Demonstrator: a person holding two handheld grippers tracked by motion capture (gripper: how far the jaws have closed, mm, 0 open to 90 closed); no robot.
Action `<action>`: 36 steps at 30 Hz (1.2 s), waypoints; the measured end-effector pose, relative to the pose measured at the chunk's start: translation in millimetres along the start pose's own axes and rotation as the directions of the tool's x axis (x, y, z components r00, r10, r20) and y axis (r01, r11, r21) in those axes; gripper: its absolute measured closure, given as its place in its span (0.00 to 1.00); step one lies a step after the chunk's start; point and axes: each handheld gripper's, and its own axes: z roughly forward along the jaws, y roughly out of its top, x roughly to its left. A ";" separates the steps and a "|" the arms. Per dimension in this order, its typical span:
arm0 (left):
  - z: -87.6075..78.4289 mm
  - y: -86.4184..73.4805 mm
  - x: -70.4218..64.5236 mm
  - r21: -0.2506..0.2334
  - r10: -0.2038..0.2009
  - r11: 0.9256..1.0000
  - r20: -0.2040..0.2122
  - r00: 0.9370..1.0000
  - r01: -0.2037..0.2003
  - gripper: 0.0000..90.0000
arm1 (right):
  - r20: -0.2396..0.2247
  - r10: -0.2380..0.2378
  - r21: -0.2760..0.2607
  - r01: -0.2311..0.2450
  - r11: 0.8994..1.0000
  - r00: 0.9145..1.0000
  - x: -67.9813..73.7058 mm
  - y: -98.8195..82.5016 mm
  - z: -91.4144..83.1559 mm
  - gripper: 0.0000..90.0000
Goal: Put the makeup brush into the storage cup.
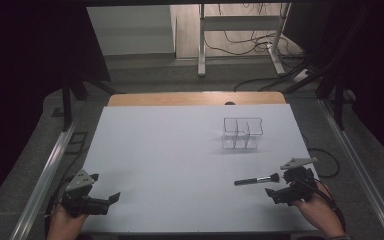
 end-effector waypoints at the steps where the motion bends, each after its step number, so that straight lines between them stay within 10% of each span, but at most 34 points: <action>1: 0.1 0.0 0.0 0.001 0.000 1.000 0.000 1.000 0.000 0.00 | 0.000 0.003 0.004 -0.003 1.000 1.000 -0.3 0.8 0.0 0.00; 36: 1.4 0.4 0.2 0.003 -0.002 1.000 0.007 1.000 0.002 0.00 | -0.028 -0.057 0.137 0.060 0.989 0.998 -5.5 33.6 20.1 0.00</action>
